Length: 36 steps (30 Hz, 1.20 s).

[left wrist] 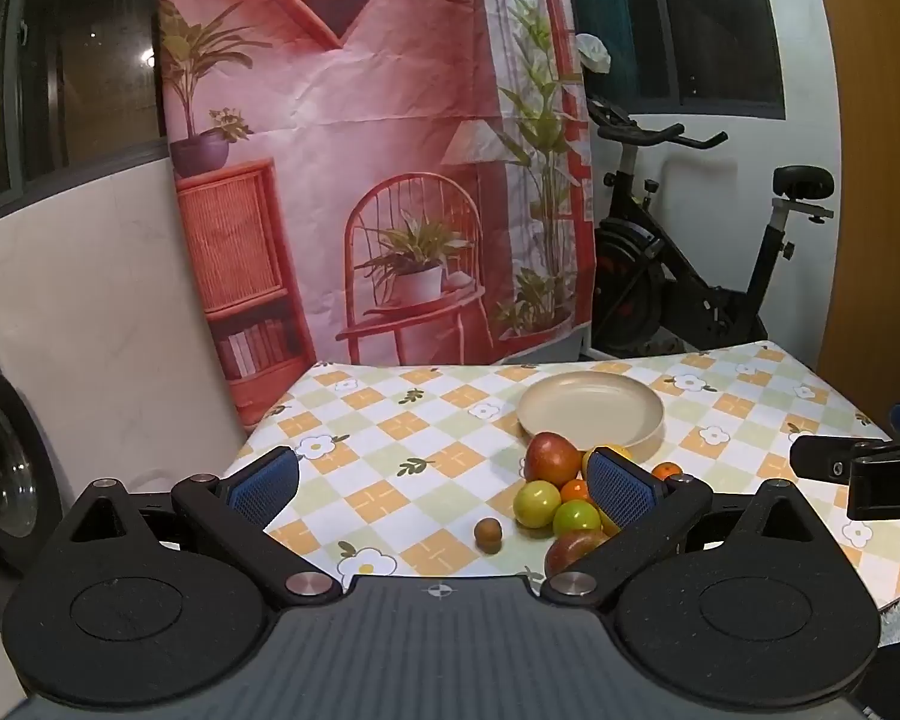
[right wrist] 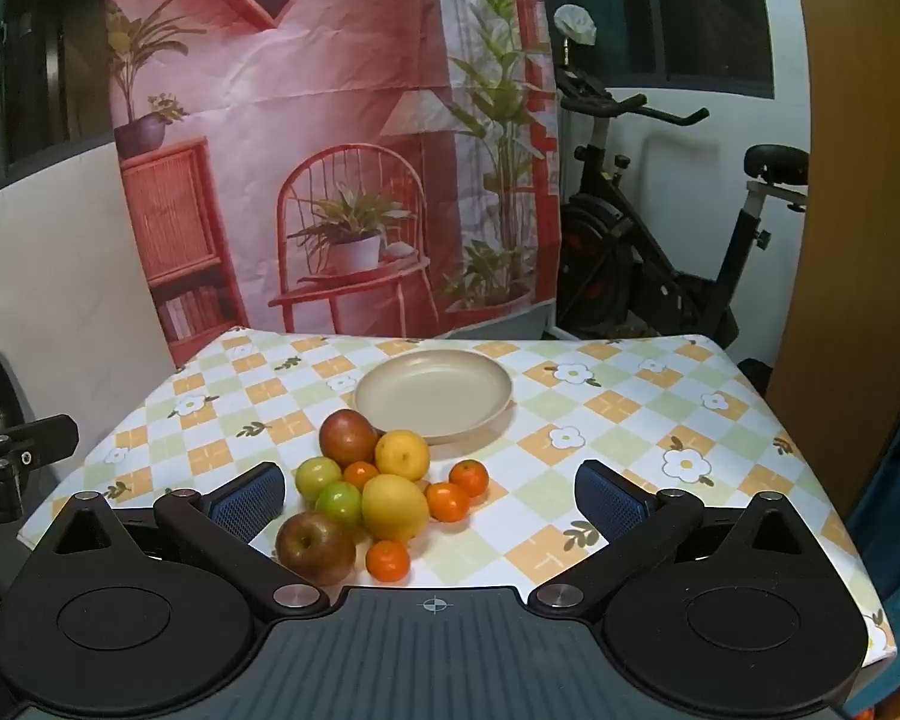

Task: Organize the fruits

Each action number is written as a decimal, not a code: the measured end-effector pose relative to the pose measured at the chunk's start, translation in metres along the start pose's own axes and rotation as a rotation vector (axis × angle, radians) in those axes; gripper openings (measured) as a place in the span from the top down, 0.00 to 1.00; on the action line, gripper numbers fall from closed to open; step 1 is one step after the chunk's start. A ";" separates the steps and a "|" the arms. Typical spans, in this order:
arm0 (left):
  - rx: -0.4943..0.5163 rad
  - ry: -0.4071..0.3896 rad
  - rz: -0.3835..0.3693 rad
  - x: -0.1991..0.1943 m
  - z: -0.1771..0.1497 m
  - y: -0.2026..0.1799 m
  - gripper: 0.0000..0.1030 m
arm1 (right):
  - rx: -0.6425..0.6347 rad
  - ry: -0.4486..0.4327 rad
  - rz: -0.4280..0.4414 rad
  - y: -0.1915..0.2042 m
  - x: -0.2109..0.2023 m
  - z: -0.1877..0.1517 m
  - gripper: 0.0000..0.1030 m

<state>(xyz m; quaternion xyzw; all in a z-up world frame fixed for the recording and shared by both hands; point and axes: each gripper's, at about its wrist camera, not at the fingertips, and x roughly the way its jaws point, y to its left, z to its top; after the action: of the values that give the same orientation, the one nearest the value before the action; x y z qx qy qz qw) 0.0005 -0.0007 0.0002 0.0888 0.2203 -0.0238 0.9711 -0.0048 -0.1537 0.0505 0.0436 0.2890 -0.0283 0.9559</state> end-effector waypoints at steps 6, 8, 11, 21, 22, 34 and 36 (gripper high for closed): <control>-0.008 -0.020 0.001 -0.004 -0.002 -0.001 0.00 | 0.000 -0.003 -0.001 0.000 0.000 0.000 0.00; -0.009 -0.020 0.001 -0.006 -0.003 0.000 0.00 | 0.001 -0.004 0.000 0.000 0.000 0.000 0.00; -0.002 -0.010 0.005 -0.002 0.001 -0.005 0.00 | 0.001 -0.001 0.001 0.000 0.000 0.001 0.00; -0.009 -0.007 -0.010 0.000 -0.001 0.001 0.00 | 0.001 -0.001 0.000 0.001 -0.001 0.001 0.00; -0.009 -0.008 -0.010 0.000 -0.001 0.001 0.00 | 0.001 -0.001 0.000 0.001 -0.001 0.001 0.00; -0.011 -0.013 -0.017 -0.002 -0.001 0.002 0.00 | 0.000 -0.002 0.000 0.001 -0.001 0.000 0.00; -0.013 -0.015 -0.017 -0.003 -0.001 0.002 0.00 | 0.000 -0.003 0.000 0.001 -0.001 0.000 0.00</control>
<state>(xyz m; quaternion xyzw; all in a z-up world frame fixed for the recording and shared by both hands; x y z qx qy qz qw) -0.0021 0.0015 0.0012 0.0803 0.2140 -0.0312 0.9730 -0.0051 -0.1526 0.0511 0.0434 0.2876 -0.0285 0.9564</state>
